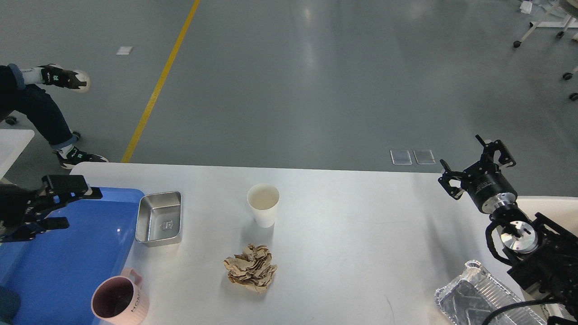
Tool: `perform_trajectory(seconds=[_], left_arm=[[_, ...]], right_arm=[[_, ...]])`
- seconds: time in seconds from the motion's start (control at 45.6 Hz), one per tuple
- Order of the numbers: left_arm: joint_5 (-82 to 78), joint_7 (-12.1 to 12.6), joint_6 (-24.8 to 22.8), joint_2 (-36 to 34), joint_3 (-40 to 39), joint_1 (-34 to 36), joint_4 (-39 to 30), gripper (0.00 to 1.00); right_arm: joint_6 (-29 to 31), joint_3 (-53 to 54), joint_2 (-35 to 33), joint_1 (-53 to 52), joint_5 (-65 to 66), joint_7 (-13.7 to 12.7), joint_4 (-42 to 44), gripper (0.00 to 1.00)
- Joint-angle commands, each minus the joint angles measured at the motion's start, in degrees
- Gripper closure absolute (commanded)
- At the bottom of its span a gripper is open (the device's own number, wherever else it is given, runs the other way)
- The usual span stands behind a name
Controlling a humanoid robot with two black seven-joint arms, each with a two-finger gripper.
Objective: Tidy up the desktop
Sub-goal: 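Lower the left gripper toward the pink mug near the blue tray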
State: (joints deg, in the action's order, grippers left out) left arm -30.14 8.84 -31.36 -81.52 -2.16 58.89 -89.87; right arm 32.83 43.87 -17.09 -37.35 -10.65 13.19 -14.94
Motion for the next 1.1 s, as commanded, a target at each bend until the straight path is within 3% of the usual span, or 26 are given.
perform_trajectory(seconds=[0.0, 0.176, 0.373, 0.483, 0.571, 0.768, 1.076], left_arm=[[-0.8, 0.2, -9.2, -9.0, -0.2, 3.0, -0.4, 0.01], [-6.4, 0.2, -23.5, -20.7, -0.8, 9.4, -0.2, 0.01], [-9.1, 0.8, -23.6, -28.2, -1.2, 17.6, 0.3, 0.01], [-11.6, 4.1, -23.6, -29.4, -1.0, 23.5, 0.5, 0.01], [-11.6, 5.9, -23.6, -29.2, -0.6, 24.1, 0.5, 0.01], [-11.7, 6.3, -23.6, -27.1, 0.9, 24.1, 0.5, 0.01], [-11.7, 6.7, -23.6, -17.5, 11.6, 24.1, 0.3, 0.01]], right_arm=[[0.0, 0.0, -0.1, 0.0, 0.0, 0.0, 0.1, 0.00], [0.0, -0.1, -0.1, -0.1, 0.1, -0.1, 0.1, 0.00], [0.0, -0.2, -0.1, -0.1, 0.1, -0.1, 0.1, 0.00], [0.0, -0.2, -0.1, -0.1, 0.1, -0.1, 0.2, 0.00], [0.0, -0.2, -0.1, -0.1, 0.1, -0.1, 0.2, 0.00], [0.0, -0.3, -1.4, 0.3, 0.1, -0.1, 0.1, 0.00], [0.0, -0.3, -1.6, 0.7, 0.1, -0.1, 0.2, 0.00]])
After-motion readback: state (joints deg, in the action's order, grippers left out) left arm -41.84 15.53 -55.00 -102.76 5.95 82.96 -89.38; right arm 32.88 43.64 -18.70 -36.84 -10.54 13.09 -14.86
